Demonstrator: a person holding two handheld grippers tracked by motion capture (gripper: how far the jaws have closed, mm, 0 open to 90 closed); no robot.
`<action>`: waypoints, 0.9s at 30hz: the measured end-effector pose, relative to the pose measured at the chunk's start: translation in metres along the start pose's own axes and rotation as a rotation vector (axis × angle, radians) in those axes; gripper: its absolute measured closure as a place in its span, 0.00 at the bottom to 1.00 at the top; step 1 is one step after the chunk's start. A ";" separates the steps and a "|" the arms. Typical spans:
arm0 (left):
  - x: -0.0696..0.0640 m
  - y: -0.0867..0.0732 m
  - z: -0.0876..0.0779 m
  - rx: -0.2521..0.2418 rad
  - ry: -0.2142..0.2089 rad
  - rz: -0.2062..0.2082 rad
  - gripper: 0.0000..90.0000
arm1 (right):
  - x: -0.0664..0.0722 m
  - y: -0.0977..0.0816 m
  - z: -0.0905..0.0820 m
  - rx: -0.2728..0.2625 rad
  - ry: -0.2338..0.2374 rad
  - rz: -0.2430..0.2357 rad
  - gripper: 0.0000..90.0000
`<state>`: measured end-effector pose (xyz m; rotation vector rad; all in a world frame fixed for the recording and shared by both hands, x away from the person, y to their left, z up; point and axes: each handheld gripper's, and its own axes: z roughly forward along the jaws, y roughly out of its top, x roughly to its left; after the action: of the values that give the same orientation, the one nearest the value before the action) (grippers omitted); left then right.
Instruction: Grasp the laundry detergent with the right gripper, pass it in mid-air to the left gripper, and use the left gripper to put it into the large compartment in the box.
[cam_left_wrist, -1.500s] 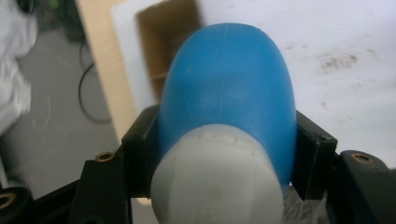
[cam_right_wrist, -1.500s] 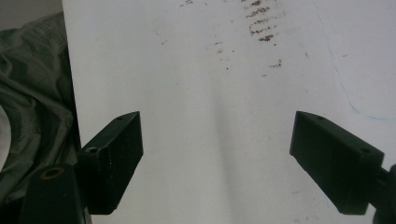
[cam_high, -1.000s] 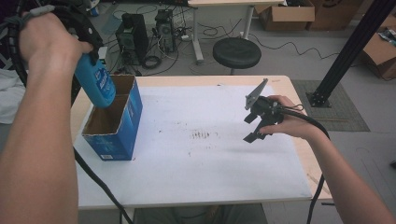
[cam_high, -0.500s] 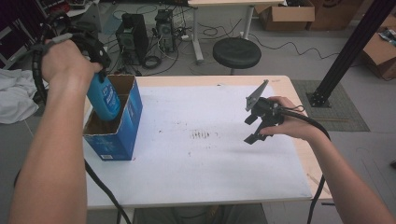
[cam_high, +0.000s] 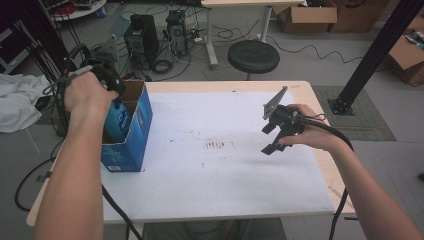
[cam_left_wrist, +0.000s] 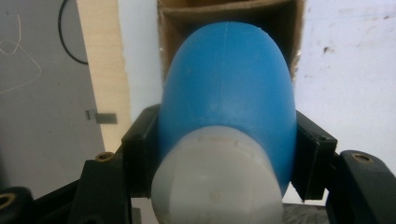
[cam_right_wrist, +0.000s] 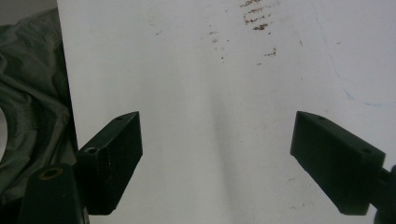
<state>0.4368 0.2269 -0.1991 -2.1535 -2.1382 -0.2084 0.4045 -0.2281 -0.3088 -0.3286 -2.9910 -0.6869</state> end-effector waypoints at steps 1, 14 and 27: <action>0.000 0.000 0.003 0.004 0.003 0.003 0.43 | 0.000 0.000 0.000 -0.001 -0.002 -0.001 0.19; -0.005 0.000 0.044 0.036 -0.009 0.008 0.43 | 0.000 -0.002 0.002 -0.004 -0.001 0.001 0.19; -0.007 -0.003 0.065 0.028 -0.012 0.017 0.43 | 0.000 -0.003 0.002 -0.007 -0.002 0.008 0.19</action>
<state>0.4355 0.2309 -0.2644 -2.1618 -2.1159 -0.1646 0.4041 -0.2295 -0.3119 -0.3417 -2.9884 -0.6969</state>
